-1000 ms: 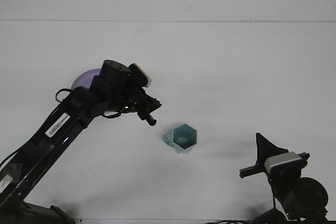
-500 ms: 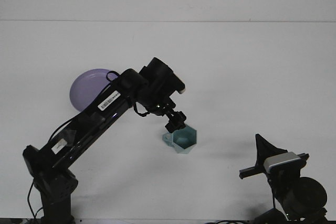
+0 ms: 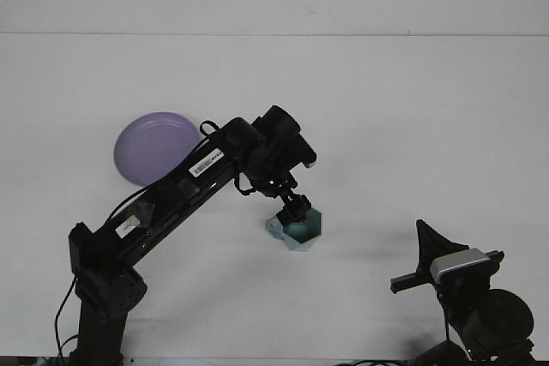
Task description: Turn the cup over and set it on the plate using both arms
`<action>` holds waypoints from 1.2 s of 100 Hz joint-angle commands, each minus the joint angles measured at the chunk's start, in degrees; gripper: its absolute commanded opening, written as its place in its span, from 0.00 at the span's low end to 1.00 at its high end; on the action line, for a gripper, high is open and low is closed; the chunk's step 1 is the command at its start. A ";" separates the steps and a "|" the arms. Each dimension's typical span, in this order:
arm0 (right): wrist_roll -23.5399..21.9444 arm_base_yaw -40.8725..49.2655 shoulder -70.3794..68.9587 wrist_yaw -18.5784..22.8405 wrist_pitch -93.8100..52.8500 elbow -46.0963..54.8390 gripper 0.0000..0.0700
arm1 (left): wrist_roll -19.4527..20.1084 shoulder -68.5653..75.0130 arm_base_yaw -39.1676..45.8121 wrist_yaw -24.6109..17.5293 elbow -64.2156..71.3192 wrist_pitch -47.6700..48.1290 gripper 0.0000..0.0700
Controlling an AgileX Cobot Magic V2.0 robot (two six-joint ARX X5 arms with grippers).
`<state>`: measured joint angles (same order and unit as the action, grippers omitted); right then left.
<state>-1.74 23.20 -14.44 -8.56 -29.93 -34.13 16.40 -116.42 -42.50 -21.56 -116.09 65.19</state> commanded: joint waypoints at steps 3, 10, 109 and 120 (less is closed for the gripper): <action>0.26 0.28 -0.24 0.17 0.26 -0.22 0.00 | 1.62 -2.49 -1.05 1.70 -1.75 -0.26 0.66; 0.24 0.28 -0.24 0.20 0.26 -0.22 0.00 | 1.62 -3.43 -1.09 2.08 -1.75 -0.79 0.66; 0.26 0.28 -0.24 0.17 0.24 -0.22 0.00 | -0.92 -8.72 -0.61 5.31 -3.30 2.29 0.02; 0.26 0.28 -0.24 0.17 0.24 -0.22 0.00 | -2.03 -7.78 1.36 5.29 -5.62 4.13 0.02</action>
<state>-1.74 23.20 -14.44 -8.54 -30.00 -34.13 15.73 -124.03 -42.09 -16.40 -118.98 68.47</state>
